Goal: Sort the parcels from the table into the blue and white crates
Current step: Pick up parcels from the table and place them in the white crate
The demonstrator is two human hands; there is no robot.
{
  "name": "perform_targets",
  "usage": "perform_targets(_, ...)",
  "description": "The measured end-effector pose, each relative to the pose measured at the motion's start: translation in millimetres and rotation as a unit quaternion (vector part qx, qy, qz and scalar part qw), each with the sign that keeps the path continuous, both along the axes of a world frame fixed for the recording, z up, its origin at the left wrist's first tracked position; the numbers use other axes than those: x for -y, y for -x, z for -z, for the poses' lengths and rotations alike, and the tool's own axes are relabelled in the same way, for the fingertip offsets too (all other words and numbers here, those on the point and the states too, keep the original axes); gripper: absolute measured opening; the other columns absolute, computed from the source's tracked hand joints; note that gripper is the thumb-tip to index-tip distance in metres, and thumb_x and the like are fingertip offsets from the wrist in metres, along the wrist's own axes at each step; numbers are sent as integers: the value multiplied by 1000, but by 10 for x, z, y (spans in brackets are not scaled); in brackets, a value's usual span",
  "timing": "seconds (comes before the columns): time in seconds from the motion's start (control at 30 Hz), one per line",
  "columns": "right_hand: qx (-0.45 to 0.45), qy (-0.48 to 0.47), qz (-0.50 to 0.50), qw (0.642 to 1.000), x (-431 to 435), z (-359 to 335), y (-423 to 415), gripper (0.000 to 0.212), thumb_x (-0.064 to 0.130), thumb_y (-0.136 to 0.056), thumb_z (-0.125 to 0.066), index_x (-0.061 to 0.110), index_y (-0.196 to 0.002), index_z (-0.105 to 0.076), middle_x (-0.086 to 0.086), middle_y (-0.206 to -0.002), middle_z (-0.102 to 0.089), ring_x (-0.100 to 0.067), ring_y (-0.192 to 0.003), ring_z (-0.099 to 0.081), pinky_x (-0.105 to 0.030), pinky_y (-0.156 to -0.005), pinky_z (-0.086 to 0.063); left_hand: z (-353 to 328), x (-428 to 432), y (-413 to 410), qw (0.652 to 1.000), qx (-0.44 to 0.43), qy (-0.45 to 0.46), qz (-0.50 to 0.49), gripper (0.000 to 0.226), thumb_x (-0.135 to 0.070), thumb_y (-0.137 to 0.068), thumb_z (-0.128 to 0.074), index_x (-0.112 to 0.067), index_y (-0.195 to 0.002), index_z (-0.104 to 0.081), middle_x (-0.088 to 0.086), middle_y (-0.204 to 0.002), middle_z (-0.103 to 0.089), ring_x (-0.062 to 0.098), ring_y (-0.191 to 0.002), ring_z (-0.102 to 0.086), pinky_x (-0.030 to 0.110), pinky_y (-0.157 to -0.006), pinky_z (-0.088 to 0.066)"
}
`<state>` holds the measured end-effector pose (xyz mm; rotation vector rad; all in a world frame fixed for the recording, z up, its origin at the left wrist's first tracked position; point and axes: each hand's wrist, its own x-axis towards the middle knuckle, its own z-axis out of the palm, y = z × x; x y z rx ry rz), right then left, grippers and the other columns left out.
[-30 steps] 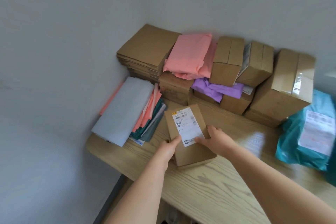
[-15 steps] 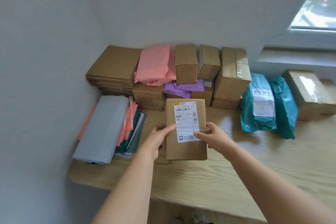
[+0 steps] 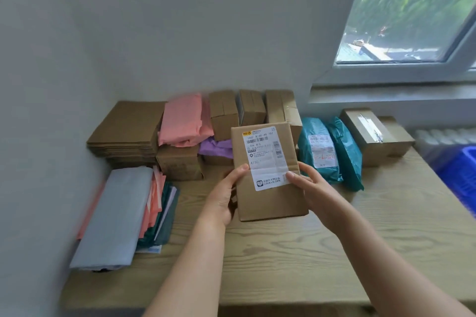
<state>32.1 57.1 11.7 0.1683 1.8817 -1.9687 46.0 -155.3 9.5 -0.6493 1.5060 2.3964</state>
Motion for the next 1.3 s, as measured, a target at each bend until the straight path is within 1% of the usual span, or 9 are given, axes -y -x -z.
perform_targets(0.1,-12,33,-38,999,-124,-130,-45,78,52,-75,-80,43,-143,-42,9,-128,-67,-16,-118,-64,-52,-104,-48,-79,-180,-32,999,-24,-33,-15,71,-39,-60,-88,-16,-124,-68,16,-113,-73,36,-114,-66,56,-102,-49)
perform_targets(0.27,-31,43,-65,997,-398,-270,-55,74,44,-81,-77,42,-145,-40,7,-126,-68,-19,-114,-67,-49,-101,-50,-207,-373,-34,998,-63,-25,-12,82,-41,-54,-88,-18,-129,-63,15,-117,-72,38,-118,-63,60,-104,-45)
perform_targets(0.37,-49,51,-67,995,-493,-285,-48,73,44,-78,-74,42,-144,-42,6,-125,-68,-18,-114,-67,-47,-99,-51,-276,-408,-45,995,-99,6,9,73,-42,-59,-86,-23,-126,-64,11,-117,-72,34,-117,-64,59,-106,-44)
perform_targets(0.47,-56,79,-72,993,-506,-284,-35,71,43,-79,-75,41,-143,-44,2,-130,-66,-24,-120,-63,-55,-105,-45,-376,-416,-33,992,-125,29,17,65,-42,-64,-84,-26,-124,-67,8,-119,-72,33,-116,-65,59,-106,-43)
perform_targets(0.7,-77,93,-94,988,-517,-401,48,68,43,-80,-75,44,-141,-46,1,-133,-64,-26,-124,-60,-57,-108,-42,-559,-449,-42,989,-147,31,3,53,-35,-74,-77,-24,-125,-67,9,-118,-72,33,-113,-66,59,-104,-46)
perform_targets(0.87,-85,93,-101,987,-529,-503,61,67,45,-76,-75,46,-138,-49,1,-130,-66,-25,-121,-62,-59,-103,-46,-615,-440,-11,987,-152,44,-4,75,-42,-61,-84,-24,-131,-62,6,-121,-71,29,-115,-66,57,-105,-46)
perform_targets(0.97,-86,95,-91,987,-543,-499,63,66,43,-78,-74,43,-139,-49,1,-131,-65,-25,-123,-61,-59,-105,-44,-626,-465,9,987,-156,49,0,79,-44,-59,-84,-24,-132,-60,4,-123,-70,27,-116,-66,56,-106,-45)
perform_targets(1.13,-83,100,-34,991,-656,-415,13,55,41,-85,-69,39,-138,-52,2,-133,-64,-24,-124,-60,-56,-106,-45,-530,-667,48,986,-148,46,60,68,-39,-69,-78,-24,-132,-59,3,-119,-72,25,-110,-69,48,-100,-52)
perform_targets(1.3,-57,99,71,991,-939,-222,-210,60,41,-82,-72,33,-138,-53,-2,-132,-65,-24,-122,-62,-47,-101,-50,-273,-1074,135,983,-116,29,138,59,-27,-73,-76,-18,-128,-60,8,-116,-73,26,-105,-71,39,-88,-58)
